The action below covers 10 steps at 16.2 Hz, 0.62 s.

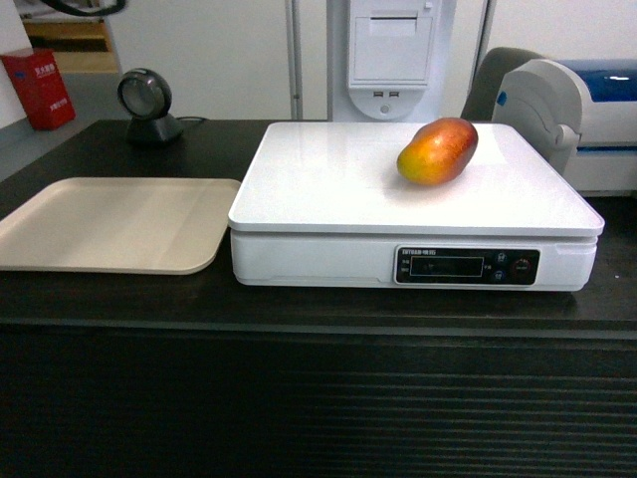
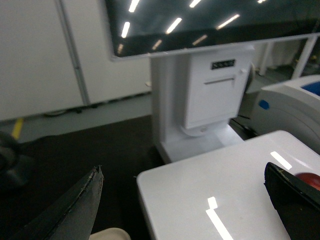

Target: Place dark red mango on scale at checkout

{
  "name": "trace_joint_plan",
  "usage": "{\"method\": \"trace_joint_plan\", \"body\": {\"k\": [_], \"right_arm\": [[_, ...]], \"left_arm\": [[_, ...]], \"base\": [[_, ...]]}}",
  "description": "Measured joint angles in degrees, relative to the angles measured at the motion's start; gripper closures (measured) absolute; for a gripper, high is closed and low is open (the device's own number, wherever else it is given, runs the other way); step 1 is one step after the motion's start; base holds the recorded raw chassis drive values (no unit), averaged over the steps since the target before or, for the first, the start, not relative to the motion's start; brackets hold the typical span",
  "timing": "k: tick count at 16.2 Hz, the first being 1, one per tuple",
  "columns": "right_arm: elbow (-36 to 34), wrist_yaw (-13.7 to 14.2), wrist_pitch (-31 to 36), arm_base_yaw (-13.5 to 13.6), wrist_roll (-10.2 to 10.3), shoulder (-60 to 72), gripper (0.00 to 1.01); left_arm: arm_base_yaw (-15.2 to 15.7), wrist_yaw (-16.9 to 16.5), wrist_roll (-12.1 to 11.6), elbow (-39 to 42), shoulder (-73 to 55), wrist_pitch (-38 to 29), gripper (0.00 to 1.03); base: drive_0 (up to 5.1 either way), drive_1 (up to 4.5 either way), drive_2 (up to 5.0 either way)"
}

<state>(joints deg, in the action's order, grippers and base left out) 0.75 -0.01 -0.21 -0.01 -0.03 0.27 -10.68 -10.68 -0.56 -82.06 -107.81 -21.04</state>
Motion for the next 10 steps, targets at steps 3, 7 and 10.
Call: {"method": "trace_joint_plan", "body": {"k": [3, 7, 10], "right_arm": [[0.0, 0.0, 0.0, 0.0, 0.0, 0.0, 0.03], [0.0, 0.0, 0.0, 0.0, 0.0, 0.0, 0.03], [0.0, 0.0, 0.0, 0.0, 0.0, 0.0, 0.03]], "left_arm": [[5.9, 2.6, -0.7, 7.2, 7.9, -1.8, 0.05], [13.2, 5.2, -3.4, 20.3, 23.2, -6.1, 0.05], [14.6, 6.8, -1.3, 27.6, 29.7, -5.2, 0.22]], "base": [[0.0, 0.00, 0.0], [0.0, 0.00, 0.0], [0.0, 0.00, 0.0]]}}
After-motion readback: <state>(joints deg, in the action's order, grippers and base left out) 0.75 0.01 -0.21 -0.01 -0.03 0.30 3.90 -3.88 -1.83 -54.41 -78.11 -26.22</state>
